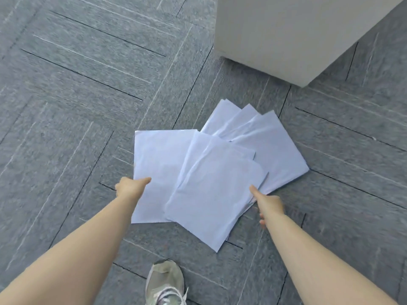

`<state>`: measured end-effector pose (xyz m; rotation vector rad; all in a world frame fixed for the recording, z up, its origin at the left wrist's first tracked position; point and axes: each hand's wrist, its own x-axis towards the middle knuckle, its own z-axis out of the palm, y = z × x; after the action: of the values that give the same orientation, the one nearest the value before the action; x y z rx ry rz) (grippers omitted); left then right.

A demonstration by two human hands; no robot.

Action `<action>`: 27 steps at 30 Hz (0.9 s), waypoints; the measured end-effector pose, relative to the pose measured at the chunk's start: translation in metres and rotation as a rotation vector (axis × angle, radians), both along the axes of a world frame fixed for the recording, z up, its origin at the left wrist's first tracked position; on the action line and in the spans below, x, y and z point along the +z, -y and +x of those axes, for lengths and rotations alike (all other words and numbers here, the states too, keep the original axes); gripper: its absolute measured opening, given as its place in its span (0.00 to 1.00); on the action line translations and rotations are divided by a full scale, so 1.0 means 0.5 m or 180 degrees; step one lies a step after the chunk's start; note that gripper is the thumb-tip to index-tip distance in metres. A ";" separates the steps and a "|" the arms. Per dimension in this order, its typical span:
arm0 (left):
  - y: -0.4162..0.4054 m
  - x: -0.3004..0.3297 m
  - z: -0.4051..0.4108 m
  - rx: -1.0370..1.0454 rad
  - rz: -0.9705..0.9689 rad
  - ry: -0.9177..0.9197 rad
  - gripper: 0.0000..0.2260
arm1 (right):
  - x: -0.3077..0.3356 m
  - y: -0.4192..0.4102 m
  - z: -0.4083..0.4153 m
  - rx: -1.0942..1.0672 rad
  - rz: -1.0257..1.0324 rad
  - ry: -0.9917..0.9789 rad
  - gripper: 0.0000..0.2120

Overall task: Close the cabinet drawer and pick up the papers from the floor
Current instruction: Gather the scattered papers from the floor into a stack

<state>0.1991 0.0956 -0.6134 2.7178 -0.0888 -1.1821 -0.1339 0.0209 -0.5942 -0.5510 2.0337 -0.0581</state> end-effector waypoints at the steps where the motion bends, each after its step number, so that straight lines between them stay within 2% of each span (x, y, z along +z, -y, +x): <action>1: 0.005 -0.023 0.002 0.0060 0.0017 0.0191 0.38 | -0.029 0.003 0.001 -0.0090 -0.0088 -0.0158 0.40; 3: 0.014 -0.054 0.002 0.0031 -0.0060 0.0581 0.36 | -0.066 0.008 0.014 -0.0221 -0.0273 -0.0439 0.43; 6: 0.032 -0.065 -0.020 -0.0424 -0.0223 0.0809 0.30 | -0.092 0.002 0.045 -0.0232 -0.0491 -0.0721 0.38; 10: 0.066 -0.058 -0.083 -0.1193 -0.0327 0.0535 0.28 | -0.090 -0.001 0.074 -0.0290 -0.0683 -0.0614 0.29; 14: 0.120 -0.060 -0.143 -0.2005 -0.0465 0.0489 0.33 | -0.091 0.032 0.092 -0.0282 -0.0722 -0.0424 0.28; 16: 0.158 -0.063 -0.171 -0.2349 -0.0680 0.0491 0.32 | -0.100 0.053 0.101 -0.0117 -0.0698 -0.0281 0.25; 19: 0.220 -0.068 -0.192 -0.2066 -0.0908 0.0347 0.32 | -0.106 0.084 0.112 -0.0192 -0.0745 -0.0115 0.19; 22: 0.258 -0.075 -0.177 -0.1493 -0.0896 -0.0019 0.25 | -0.113 0.102 0.111 -0.0760 -0.0884 -0.0010 0.21; 25: 0.264 -0.079 -0.172 -0.1441 -0.0875 -0.0405 0.18 | -0.118 0.112 0.110 -0.0984 -0.0823 0.0247 0.22; 27: 0.253 -0.084 -0.183 -0.1540 -0.1012 -0.0554 0.12 | -0.118 0.119 0.106 -0.0980 -0.0703 0.0501 0.18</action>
<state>0.1076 -0.0309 -0.6552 2.3660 -0.8711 -1.3724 -0.0807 -0.0385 -0.6533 -0.3516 1.9527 -0.5004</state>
